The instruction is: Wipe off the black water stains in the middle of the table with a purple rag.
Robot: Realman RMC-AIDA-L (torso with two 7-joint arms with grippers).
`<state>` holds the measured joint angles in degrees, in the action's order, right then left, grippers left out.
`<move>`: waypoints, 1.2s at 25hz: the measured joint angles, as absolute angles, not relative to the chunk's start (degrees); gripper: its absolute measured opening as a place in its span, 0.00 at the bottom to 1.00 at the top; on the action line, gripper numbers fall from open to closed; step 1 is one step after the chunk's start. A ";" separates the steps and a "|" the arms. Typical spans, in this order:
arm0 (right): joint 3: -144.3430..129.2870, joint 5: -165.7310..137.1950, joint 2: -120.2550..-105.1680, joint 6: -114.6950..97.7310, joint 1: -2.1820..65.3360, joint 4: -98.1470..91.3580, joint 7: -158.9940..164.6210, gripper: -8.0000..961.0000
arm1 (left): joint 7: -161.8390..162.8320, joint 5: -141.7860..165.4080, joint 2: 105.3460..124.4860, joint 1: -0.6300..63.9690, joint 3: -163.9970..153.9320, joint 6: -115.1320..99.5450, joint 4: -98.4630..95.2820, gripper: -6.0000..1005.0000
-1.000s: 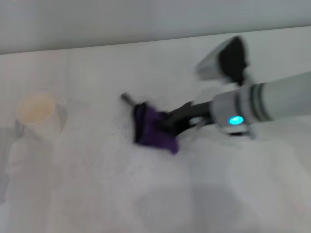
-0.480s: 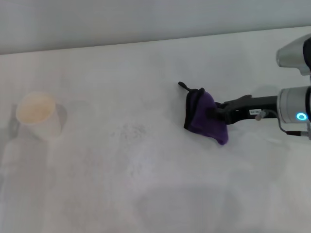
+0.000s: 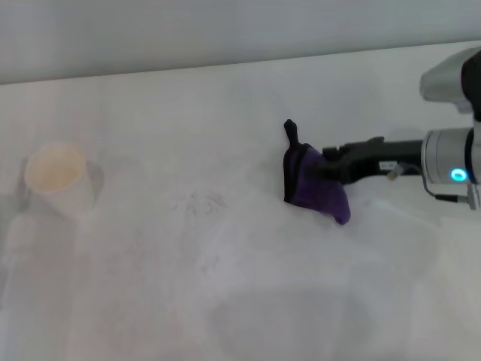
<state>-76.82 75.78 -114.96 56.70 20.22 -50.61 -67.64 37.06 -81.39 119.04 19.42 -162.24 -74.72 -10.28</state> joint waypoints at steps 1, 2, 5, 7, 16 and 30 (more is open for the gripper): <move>-75.88 76.35 -114.94 56.77 20.22 -50.88 -67.67 0.48 | 37.06 -81.39 119.06 19.36 -162.24 -74.71 -10.28 0.88; -75.88 76.35 -114.94 56.77 20.22 -50.88 -67.67 0.52 | 37.07 -81.39 119.08 19.22 -162.24 -74.72 -10.28 0.88; -71.91 78.04 -114.89 57.08 20.48 -51.14 -68.34 0.65 | 37.09 -81.39 119.09 19.09 -162.24 -74.72 -10.27 0.88; -68.41 80.24 -114.88 57.96 20.72 -50.78 -70.19 0.73 | 37.09 -81.35 119.02 19.24 -162.24 -74.72 -10.18 0.88; -61.75 104.02 -114.88 62.57 19.39 -45.18 -88.46 0.91 | 37.10 -81.31 118.98 19.56 -162.24 -74.71 -10.11 0.88; -53.56 137.73 -115.29 67.67 21.71 -8.20 -149.46 0.91 | 36.93 -81.23 118.93 20.48 -162.21 -74.70 -8.62 0.88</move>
<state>-53.56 137.73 -115.29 67.67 21.71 -8.20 -149.46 36.93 -81.23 118.93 20.48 -162.21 -74.70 -8.62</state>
